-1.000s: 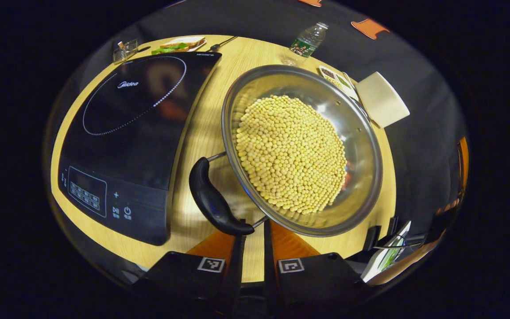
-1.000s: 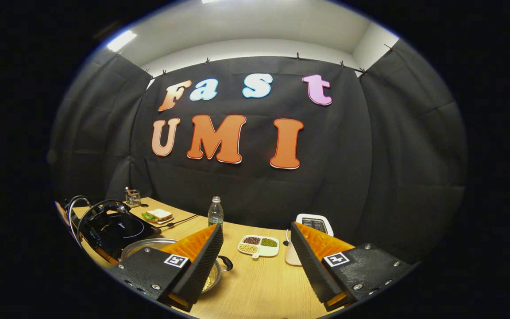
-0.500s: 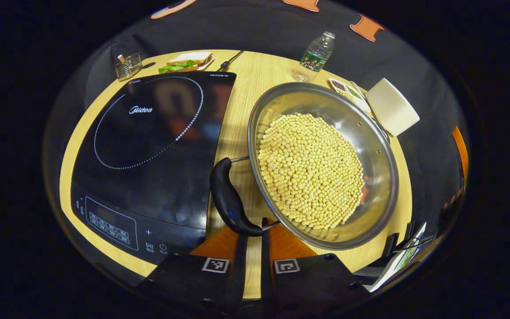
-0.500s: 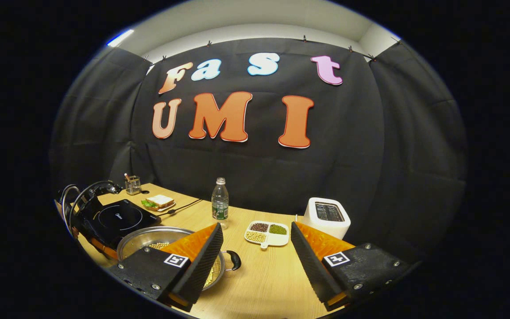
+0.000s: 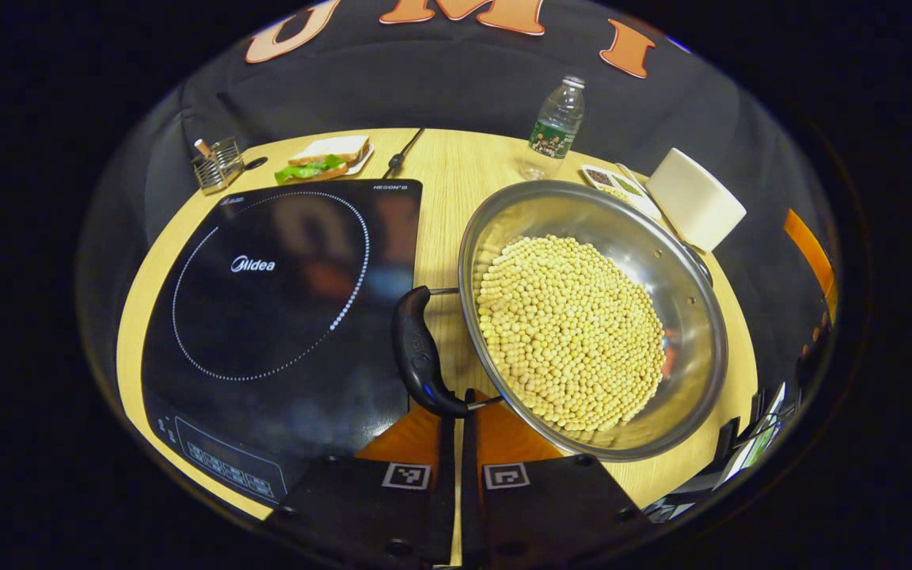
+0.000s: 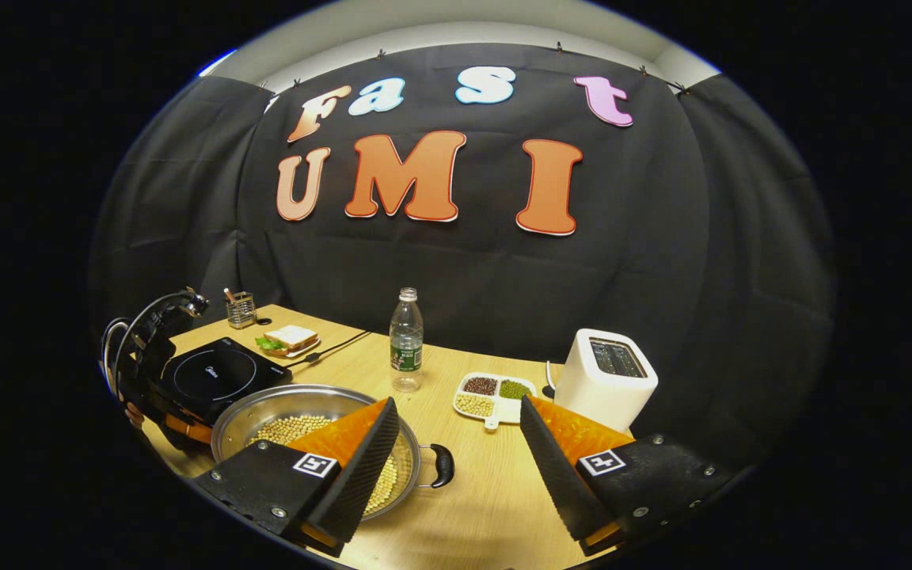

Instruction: First push the handle of the pot to place it horizontally, then grasp the pot with both hands and set it on the induction cooktop.

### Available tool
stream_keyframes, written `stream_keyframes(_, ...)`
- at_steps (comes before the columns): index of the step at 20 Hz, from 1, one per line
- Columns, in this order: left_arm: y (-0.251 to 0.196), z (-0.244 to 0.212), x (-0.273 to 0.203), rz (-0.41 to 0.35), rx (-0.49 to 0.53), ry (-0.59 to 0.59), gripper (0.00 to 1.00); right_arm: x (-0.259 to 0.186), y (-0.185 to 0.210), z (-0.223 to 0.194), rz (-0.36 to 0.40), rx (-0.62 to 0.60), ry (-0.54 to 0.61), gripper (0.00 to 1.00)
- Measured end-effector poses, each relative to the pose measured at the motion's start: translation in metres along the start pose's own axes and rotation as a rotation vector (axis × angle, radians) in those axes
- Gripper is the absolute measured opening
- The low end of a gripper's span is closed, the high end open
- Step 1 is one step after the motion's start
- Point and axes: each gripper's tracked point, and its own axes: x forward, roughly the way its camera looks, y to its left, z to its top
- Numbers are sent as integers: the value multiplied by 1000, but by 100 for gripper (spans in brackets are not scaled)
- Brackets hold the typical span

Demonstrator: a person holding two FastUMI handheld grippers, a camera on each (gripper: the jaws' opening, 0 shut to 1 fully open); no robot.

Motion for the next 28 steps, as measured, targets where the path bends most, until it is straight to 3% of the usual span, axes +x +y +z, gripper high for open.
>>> stream_keyframes(15, 13, 53, -3, 63, 79, -227, 12, 22, -9, -24, -11, 68, 85, 96)
stream_keyframes(23, -7, 84, -45, 3, 193, -360, 12, 40, 3, -62, -2, 142, 240, 96)
stream_keyframes(25, -12, 94, -54, -25, 202, -371, 20, 42, 8, -72, 0, 160, 282, 96)
stream_keyframes(27, -21, 105, -59, -91, 167, -362, 38, 44, 15, -80, 11, 179, 319, 96)
stream_keyframes(28, -22, 111, -60, -123, 149, -355, 54, 45, 18, -83, 13, 186, 337, 96)
